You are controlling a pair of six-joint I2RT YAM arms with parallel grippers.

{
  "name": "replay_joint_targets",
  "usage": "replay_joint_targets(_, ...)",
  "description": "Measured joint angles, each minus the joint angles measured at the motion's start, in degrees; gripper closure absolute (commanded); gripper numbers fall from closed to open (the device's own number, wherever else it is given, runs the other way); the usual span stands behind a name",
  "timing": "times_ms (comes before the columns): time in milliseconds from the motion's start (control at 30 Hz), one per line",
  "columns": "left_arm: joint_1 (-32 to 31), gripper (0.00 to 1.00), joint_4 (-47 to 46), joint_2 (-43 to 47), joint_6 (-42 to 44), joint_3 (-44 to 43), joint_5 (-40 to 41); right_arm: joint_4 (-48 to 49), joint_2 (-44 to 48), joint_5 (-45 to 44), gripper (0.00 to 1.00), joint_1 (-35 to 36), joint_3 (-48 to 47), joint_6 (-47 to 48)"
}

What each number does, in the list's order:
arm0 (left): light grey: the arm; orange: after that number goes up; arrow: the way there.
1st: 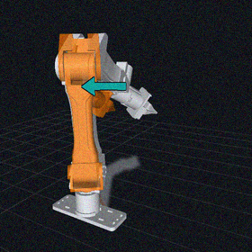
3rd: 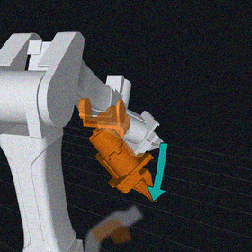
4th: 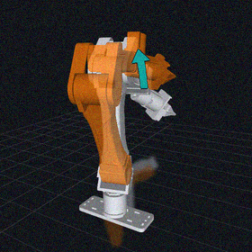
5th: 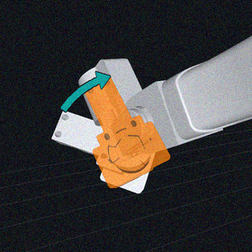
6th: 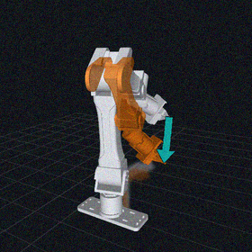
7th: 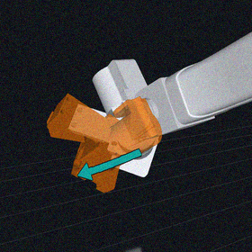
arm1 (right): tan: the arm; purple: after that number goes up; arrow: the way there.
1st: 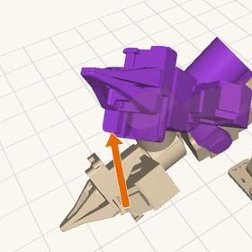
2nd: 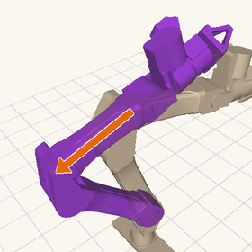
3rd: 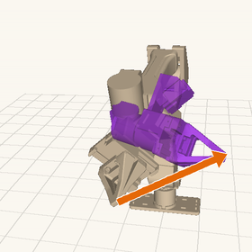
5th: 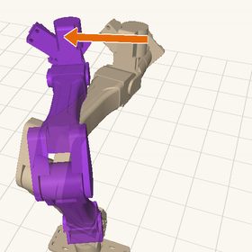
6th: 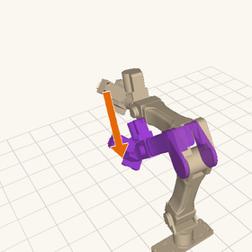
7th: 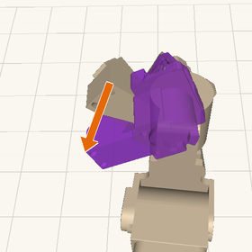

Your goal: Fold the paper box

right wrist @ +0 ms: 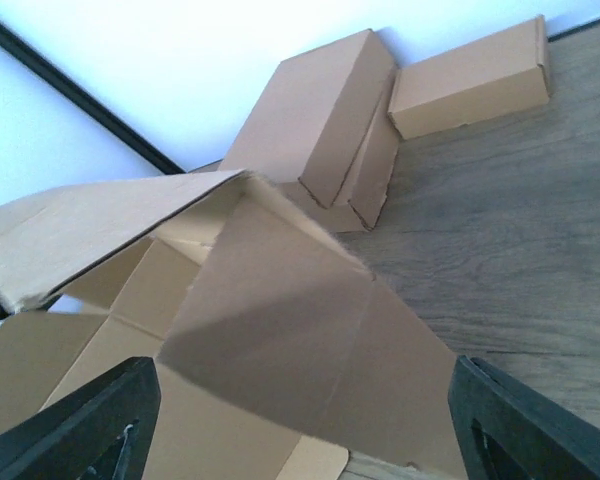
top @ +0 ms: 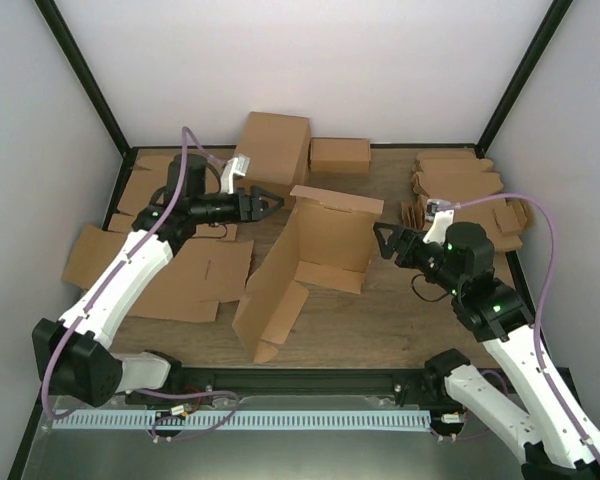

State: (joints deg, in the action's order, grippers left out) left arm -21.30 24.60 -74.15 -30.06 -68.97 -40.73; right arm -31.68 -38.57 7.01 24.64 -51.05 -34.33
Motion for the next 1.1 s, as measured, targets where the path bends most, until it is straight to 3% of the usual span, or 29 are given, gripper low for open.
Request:
replay_joint_targets(133, 0.0, 0.31, -2.5, -1.8, -0.7, 0.1, -2.2, 0.3, -1.2, 0.1, 0.31, -1.7, 0.0, -0.7)
replay_joint_targets(400, -0.7, 0.38, -5.0, -3.8, -1.2, 0.8, -5.2, 3.5, -3.7, 4.7, 0.32, -2.5, 0.5, -1.0)
replay_joint_targets(900, -3.5, 0.74, -5.6, -7.5, -0.7, 1.5, -5.9, 5.2, -7.0, 6.2, 0.54, -2.4, 3.3, 1.2)
replay_joint_targets(1100, -3.8, 0.76, -5.6, -8.2, 0.3, 1.6, -5.8, 5.2, -7.3, 6.3, 0.59, -2.5, 4.4, 2.0)
